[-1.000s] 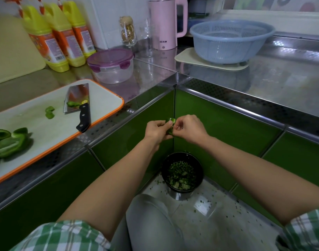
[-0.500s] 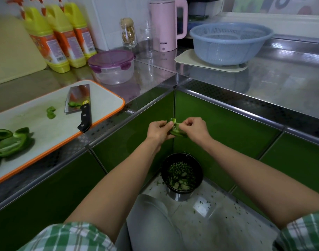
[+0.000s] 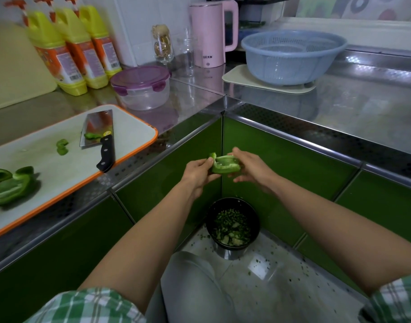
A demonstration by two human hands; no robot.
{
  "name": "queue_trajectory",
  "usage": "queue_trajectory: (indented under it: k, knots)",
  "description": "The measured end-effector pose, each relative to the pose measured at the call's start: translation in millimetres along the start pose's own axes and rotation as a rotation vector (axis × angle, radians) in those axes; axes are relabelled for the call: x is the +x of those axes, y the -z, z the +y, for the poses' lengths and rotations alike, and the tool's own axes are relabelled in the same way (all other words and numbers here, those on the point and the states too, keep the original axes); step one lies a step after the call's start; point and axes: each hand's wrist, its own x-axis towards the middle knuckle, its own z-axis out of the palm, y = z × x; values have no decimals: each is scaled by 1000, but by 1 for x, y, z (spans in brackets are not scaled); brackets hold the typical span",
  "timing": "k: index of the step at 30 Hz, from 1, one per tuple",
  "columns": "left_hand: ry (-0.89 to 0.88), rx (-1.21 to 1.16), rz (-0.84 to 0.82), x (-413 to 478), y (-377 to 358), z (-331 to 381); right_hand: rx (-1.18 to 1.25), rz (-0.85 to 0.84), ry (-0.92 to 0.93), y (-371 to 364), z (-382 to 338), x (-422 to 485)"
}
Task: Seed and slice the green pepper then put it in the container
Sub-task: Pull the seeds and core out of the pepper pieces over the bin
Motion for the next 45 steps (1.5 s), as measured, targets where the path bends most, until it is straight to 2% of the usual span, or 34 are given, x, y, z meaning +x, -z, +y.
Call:
queue_trajectory:
  k: [2,5,7,10,16,22,27,31,35,37,40,42,45]
  knots:
    - [-6,80,7,2,-1,-3,-116,-6,51,-3,0,1]
    - [-50,285,35,3,-3,-5,-330,143,169,-11,-1,4]
    - [-73,338,72,3,-4,-4,-421,249,262,-15,-2,5]
    - [-147,362,94,5,-6,-3,-555,315,324,-17,-4,4]
    - [-207,423,80,7,-6,-5,-533,223,295,-12,-8,2]
    - [-256,434,-41,3,-4,-3,-488,237,205,-10,-10,9]
    - [-279,334,-154,0,-1,3,-410,308,158,-9,-12,14]
    - [-299,351,-91,3,-3,3,-414,239,106,-12,-12,15]
    - [-288,320,18,9,-3,2,-418,95,83,-6,-6,9]
    - [-283,319,52,13,0,3,-489,142,161,-1,0,7]
    - [-286,368,70,17,2,5,-662,235,410,1,-1,4]
    - [-283,383,58,18,1,6,-841,195,535,-2,-6,4]
    - [-280,379,49,19,1,8,-1055,144,591,-5,-11,6]
